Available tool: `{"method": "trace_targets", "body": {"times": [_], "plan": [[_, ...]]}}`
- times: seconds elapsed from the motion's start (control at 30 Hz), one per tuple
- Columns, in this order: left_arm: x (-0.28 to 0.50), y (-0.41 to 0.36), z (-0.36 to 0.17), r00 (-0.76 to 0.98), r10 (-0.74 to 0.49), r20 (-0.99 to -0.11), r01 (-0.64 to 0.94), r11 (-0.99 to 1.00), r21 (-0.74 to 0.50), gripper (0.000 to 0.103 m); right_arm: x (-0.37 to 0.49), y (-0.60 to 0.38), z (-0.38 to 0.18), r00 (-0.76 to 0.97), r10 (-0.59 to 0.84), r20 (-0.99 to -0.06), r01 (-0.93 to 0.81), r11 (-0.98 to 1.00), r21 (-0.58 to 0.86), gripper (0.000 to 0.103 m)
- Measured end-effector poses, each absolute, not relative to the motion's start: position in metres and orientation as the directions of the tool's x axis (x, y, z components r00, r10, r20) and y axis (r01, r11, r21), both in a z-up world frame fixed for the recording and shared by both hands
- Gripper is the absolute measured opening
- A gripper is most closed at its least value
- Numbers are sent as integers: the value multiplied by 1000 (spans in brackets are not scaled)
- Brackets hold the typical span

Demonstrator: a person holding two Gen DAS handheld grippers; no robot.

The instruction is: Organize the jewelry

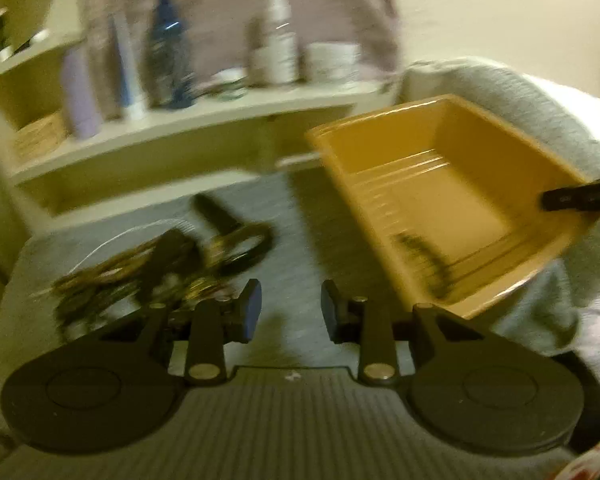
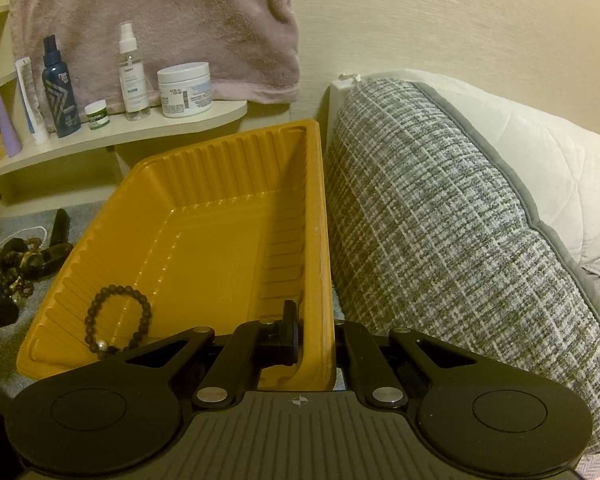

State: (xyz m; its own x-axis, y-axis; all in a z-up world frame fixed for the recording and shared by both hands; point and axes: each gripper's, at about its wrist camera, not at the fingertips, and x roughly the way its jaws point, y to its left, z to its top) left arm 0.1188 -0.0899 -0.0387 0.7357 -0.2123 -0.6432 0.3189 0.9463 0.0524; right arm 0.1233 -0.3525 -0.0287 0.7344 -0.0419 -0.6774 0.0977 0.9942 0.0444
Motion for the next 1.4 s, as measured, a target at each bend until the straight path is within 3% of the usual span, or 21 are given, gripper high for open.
{"method": "trace_targets", "body": {"times": [0.23,0.43,0.8,0.87,1.2,1.4], "plan": [[133,-63,-51,759,-125,-639,236,967,92,25,125,-353,-29,733,-45,-679,98,994,39,4],[147,-62,-60,749,-122,-651,248,963,105,13,126,-352,-29,731,-47,-681,97,995,35,4],[156,-69,-74,735,-101,-670,268,952,151,12,127,-354,-31,730,-44,-682,94,995,36,4],[156,-69,-74,739,-98,-667,267,951,156,6,127,-354,-31,730,-44,-682,94,995,37,4],[149,-73,-64,756,-121,-644,288,944,160,3,127,-354,-31,731,-43,-681,93,995,36,4],[138,-85,-34,769,-218,-601,331,940,83,3,126,-354,-31,732,-44,-680,93,995,36,4]]}}
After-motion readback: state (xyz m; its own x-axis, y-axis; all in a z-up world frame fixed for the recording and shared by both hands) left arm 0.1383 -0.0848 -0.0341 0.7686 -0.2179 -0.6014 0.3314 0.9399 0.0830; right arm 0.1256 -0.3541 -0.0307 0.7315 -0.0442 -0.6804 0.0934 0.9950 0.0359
